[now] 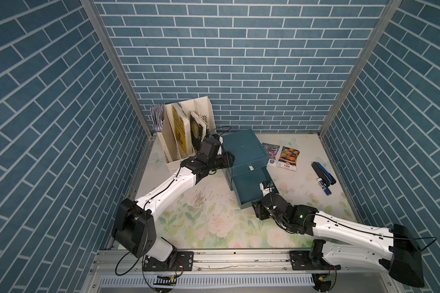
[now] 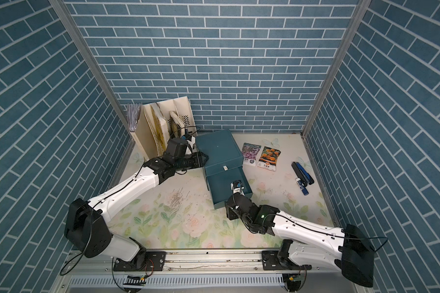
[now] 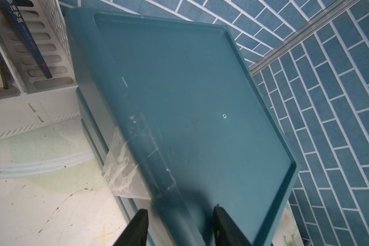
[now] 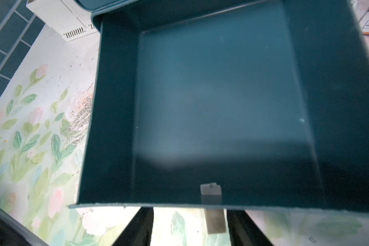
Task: Take the seed bags out of the drawer
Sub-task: Close the drawer in the storage box.
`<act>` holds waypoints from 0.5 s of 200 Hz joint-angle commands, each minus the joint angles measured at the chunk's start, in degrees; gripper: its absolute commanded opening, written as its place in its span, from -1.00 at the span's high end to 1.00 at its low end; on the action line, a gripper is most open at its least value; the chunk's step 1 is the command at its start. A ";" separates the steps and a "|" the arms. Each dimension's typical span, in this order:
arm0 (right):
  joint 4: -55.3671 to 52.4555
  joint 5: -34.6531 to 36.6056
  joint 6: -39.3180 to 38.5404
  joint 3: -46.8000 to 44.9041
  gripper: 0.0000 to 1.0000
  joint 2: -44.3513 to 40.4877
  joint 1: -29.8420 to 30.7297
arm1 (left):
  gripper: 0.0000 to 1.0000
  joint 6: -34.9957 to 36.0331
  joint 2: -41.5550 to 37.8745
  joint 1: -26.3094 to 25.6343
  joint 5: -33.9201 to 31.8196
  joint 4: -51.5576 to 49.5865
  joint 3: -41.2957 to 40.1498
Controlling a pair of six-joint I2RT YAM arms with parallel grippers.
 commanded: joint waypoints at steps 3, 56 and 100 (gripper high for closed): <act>4.47 3.17 -2.85 1.68 -0.17 1.30 -0.90 | -0.06 1.80 1.19 0.28 -0.09 -6.01 -0.42; 8.61 2.06 -6.09 2.11 -0.18 3.07 -4.53 | -0.06 2.03 1.02 0.28 0.04 -6.19 -0.41; 12.33 0.00 -9.55 2.97 -0.18 5.30 -8.50 | -0.06 2.09 1.20 0.23 0.33 -6.20 -0.27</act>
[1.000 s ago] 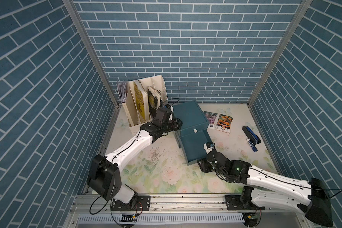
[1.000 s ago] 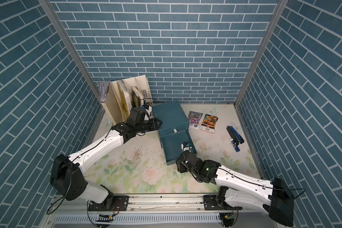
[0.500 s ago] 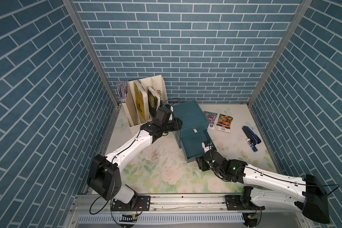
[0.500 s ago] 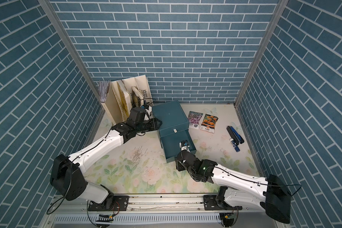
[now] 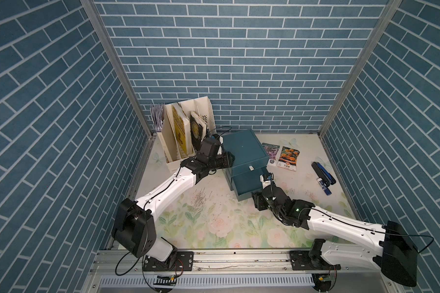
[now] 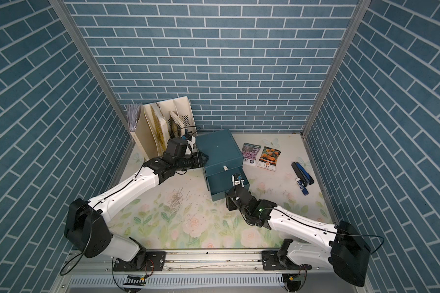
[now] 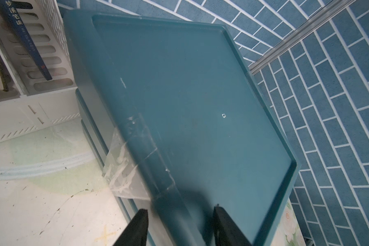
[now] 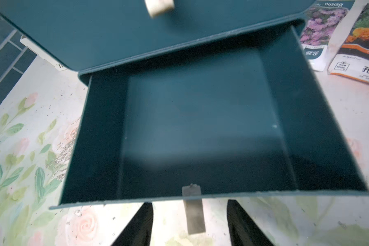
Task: Take the seed bags out of the drawer
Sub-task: Close the drawer in the storage box.
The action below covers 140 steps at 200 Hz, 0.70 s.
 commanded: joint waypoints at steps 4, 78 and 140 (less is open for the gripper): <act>4.59 -0.77 -4.02 2.08 -0.18 1.61 -2.24 | -0.06 1.47 1.17 0.28 0.20 -6.16 -0.23; 12.96 -3.30 -7.35 3.46 -0.18 8.00 -5.63 | -0.06 1.75 1.26 0.28 0.29 -6.64 0.03; 20.11 -3.14 -7.80 3.52 -0.18 11.80 -7.43 | -0.06 1.98 1.65 0.28 0.72 -6.53 0.30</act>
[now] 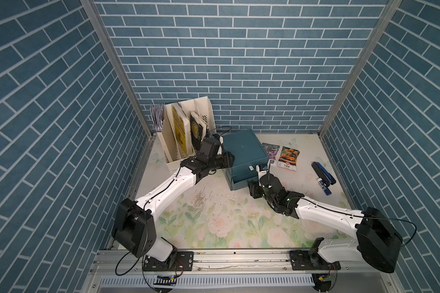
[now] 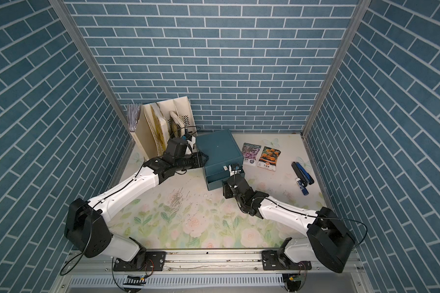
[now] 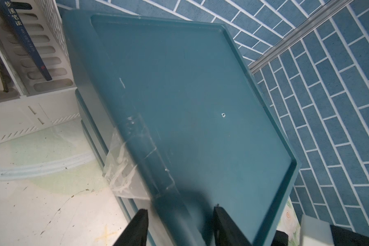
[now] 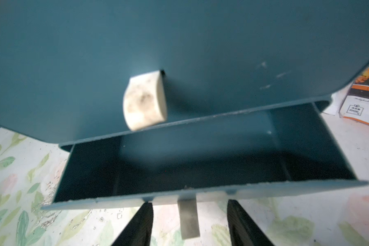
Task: Take the seed bags out of the drawer
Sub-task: Close the drawer in the storage box.
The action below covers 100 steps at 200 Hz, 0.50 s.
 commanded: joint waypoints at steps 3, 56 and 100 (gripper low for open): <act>5.44 0.29 -1.56 0.75 -0.18 1.02 -0.84 | -0.05 1.58 1.59 0.24 0.44 -6.19 0.10; 10.84 -0.12 -1.47 -0.39 -0.18 3.17 -1.94 | -0.06 2.02 1.65 0.25 0.66 -6.73 0.18; 13.66 -0.68 -1.37 -0.74 -0.19 4.96 -2.51 | -0.06 2.31 1.61 0.25 0.84 -7.07 0.39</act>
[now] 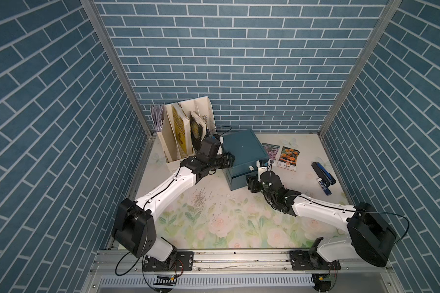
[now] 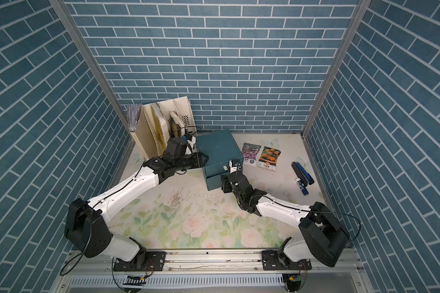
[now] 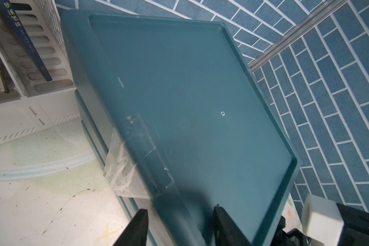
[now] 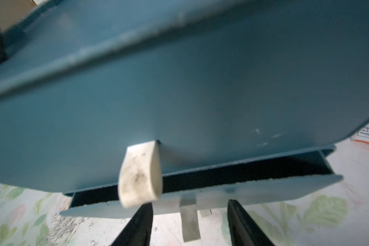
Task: Take the seed bags out of the drawer
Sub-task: Close the drawer in the storage box.
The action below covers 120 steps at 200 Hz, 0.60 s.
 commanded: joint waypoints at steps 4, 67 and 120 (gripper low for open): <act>3.84 -0.41 -1.40 -0.70 -0.19 1.25 -0.50 | -0.06 1.54 1.63 0.26 0.57 -6.47 0.14; 5.83 -0.92 -1.13 -0.89 -0.19 2.58 -0.94 | -0.06 1.66 1.75 0.20 0.92 -6.55 0.32; 6.80 -1.16 -0.50 -1.33 -0.19 2.98 -1.40 | -0.06 1.85 2.06 0.19 1.10 -6.82 0.70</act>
